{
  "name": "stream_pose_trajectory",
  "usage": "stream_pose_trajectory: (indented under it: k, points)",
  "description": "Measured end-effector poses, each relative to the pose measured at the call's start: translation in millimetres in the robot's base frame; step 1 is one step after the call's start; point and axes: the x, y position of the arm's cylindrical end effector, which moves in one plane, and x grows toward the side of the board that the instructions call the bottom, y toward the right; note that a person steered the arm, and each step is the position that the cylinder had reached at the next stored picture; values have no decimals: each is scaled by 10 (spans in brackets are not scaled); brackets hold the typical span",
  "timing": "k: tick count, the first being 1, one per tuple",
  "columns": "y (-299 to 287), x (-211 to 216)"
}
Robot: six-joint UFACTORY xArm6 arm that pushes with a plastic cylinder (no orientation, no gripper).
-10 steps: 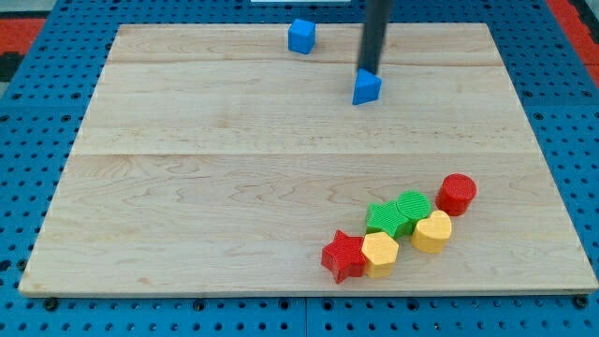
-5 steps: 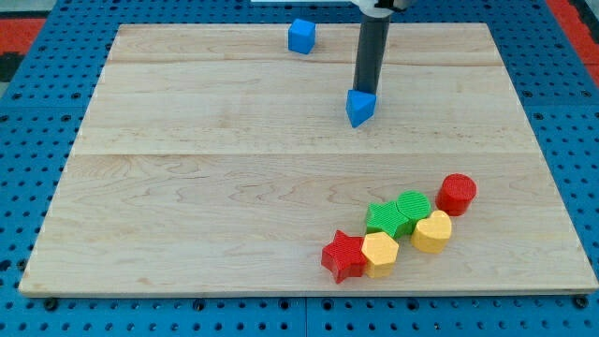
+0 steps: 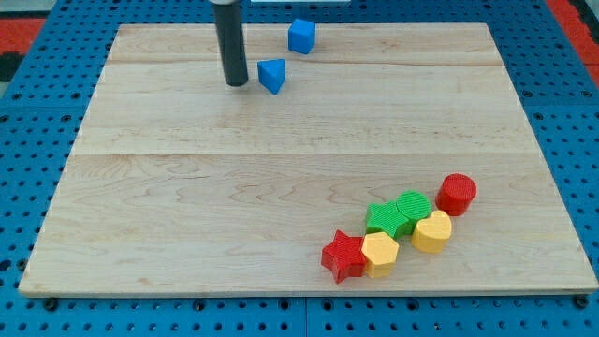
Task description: Move the blue triangle to the left of the cube
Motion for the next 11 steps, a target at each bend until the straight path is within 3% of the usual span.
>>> stream_pose_trajectory:
  k: [1, 2, 3, 4, 5, 6, 7, 8, 9, 10, 11]
  points:
    - [97, 701]
    - [653, 640]
    - [712, 479]
    - [371, -82]
    - [189, -215]
    - [478, 9]
    - [536, -221]
    - [59, -563]
    - [21, -338]
    - [562, 252]
    - [1560, 805]
